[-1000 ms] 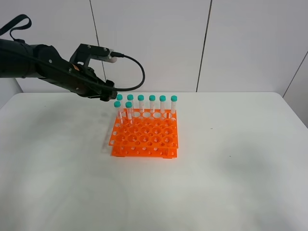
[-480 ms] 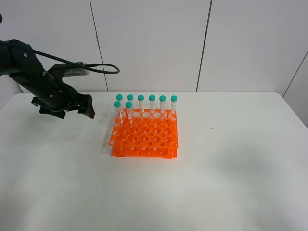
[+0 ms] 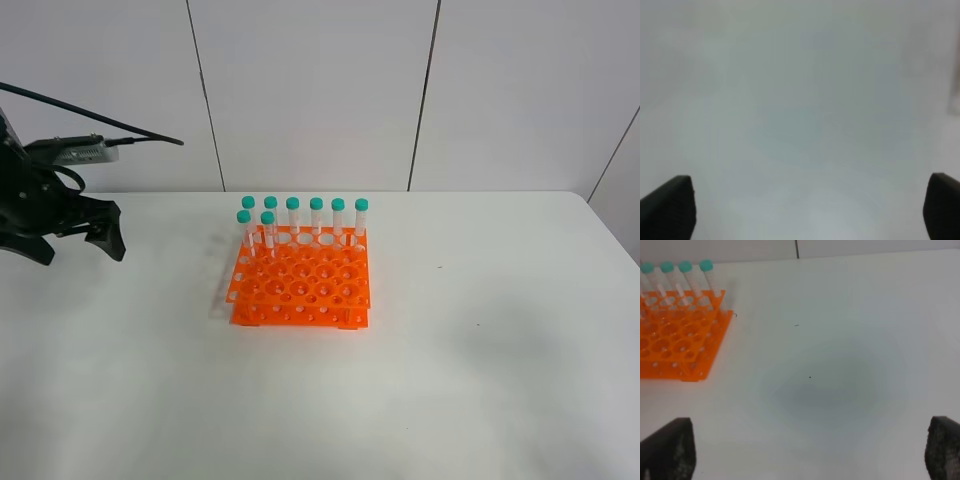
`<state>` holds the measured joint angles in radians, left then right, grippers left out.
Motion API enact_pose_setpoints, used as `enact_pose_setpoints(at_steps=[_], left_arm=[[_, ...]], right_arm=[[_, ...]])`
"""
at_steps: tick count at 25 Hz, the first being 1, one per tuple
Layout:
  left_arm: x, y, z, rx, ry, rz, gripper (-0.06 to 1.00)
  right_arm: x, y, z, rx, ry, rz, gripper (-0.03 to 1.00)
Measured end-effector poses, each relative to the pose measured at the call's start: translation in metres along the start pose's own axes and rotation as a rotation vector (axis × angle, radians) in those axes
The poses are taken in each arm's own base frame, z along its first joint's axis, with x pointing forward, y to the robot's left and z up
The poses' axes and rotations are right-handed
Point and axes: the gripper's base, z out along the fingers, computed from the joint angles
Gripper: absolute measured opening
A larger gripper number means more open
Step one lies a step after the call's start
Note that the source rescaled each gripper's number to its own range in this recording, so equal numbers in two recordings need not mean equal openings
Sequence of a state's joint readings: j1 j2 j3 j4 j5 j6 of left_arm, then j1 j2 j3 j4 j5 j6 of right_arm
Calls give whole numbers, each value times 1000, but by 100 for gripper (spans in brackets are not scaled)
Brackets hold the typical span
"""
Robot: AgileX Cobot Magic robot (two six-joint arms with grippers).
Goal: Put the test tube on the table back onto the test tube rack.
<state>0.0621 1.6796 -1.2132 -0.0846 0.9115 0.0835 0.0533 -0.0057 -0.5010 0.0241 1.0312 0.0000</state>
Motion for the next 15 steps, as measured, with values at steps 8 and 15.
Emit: enact_pose_setpoints(at_steps=[8, 15], left_arm=[[90, -6, -43, 3, 3, -23, 100], [182, -12, -80, 10, -177, -18, 100]], right_arm=[[0, 0, 0, 0, 0, 0, 100], [0, 0, 0, 0, 0, 0, 100]])
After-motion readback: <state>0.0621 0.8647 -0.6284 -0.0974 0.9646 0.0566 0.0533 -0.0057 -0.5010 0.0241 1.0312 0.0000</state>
